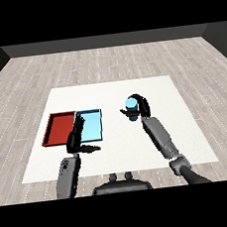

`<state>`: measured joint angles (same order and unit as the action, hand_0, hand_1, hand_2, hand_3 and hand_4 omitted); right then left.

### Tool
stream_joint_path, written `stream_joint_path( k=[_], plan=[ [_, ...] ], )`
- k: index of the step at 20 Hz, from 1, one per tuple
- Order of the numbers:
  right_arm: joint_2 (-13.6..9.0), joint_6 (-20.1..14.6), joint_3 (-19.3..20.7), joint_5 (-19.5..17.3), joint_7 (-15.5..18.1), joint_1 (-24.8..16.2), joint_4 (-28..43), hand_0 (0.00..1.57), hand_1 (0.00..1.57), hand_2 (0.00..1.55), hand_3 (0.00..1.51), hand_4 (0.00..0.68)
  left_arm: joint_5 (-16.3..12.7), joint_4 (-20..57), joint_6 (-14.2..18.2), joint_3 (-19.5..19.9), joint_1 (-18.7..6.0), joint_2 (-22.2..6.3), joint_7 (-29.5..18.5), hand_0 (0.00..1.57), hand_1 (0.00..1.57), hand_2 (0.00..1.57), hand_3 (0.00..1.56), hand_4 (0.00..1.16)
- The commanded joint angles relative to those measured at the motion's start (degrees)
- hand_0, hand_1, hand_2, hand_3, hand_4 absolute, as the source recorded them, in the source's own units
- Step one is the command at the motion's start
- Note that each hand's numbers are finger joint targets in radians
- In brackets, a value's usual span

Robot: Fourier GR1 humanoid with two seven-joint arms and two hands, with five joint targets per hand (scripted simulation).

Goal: Pick the blue can and put it in the blue box

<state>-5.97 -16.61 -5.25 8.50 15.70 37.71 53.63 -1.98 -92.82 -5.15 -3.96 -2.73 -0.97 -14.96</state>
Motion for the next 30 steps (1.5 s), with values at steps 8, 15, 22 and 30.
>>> stream_joint_path(
  k=[8,15,22,30],
  plan=[
    [1.2,-4.7,-7.2,-9.1,-13.7,-10.0,24.1,1.43,1.43,1.45,1.4,0.616,-0.9,7.7,7.9,-7.8,-6.9,1.0,1.5,0.0,0.0,0.0,0.0,0.0],
    [2.5,-4.1,-10.7,-13.9,-11.6,-19.0,31.1,1.44,1.44,1.45,1.4,0.611,-4.2,9.3,3.7,-8.9,-5.4,1.0,2.7,0.0,0.0,0.0,0.0,0.0],
    [5.0,-1.2,-8.4,-15.5,-16.8,-14.4,31.1,1.48,1.48,1.47,1.4,0.619,-5.2,14.7,8.1,-11.8,-10.0,1.0,3.5,0.0,0.0,0.0,0.0,0.0],
    [5.9,0.1,-10.9,-18.2,-15.0,-17.6,33.5,1.49,1.49,1.47,1.4,0.61,-8.6,19.9,13.2,-17.0,-11.0,1.0,-2.1,0.0,0.0,0.0,0.0,0.0]
  ],
)
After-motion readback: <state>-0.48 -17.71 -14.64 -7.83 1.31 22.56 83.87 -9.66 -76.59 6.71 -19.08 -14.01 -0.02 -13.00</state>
